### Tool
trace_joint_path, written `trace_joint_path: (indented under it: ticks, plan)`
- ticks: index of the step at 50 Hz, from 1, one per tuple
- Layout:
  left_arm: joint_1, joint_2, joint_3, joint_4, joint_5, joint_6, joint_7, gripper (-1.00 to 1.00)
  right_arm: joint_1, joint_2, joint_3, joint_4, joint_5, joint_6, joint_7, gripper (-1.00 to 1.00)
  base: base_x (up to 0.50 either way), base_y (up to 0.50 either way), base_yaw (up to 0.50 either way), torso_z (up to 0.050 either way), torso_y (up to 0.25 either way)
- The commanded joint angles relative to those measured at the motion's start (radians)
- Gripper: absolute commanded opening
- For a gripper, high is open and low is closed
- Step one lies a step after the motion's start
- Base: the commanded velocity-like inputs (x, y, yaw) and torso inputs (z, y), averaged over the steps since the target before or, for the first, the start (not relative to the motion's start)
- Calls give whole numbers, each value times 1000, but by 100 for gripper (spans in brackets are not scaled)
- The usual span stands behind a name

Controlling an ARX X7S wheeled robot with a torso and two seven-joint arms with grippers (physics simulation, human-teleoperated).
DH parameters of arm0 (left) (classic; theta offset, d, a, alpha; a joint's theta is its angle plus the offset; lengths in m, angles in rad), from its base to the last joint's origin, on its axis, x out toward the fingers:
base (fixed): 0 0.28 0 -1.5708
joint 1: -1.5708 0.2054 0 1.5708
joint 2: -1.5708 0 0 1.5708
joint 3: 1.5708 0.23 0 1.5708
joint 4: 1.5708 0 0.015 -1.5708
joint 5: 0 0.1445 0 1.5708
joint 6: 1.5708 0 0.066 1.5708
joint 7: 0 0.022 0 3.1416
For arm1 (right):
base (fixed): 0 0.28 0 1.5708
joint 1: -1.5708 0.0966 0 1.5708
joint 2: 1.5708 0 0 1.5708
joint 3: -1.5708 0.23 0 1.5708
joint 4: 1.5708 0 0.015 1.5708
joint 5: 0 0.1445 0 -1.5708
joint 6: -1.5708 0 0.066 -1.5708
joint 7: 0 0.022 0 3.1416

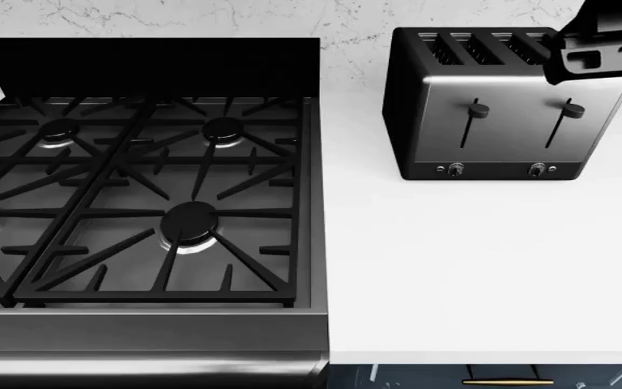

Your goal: Open the microwave door

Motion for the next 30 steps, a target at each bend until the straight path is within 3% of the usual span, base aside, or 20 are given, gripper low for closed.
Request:
trace_joint_path:
  ticks: [1,30]
  plan:
    - [10,-45,3,30,6,-13,-19,100,2,3,-5,3,2,-7,3,100,0,0,0,0,0]
    - [161,-304,-146,781,-204,-407,-236,100,6,7,-21,12,4,-27,7,100,0,0,0,0,0]
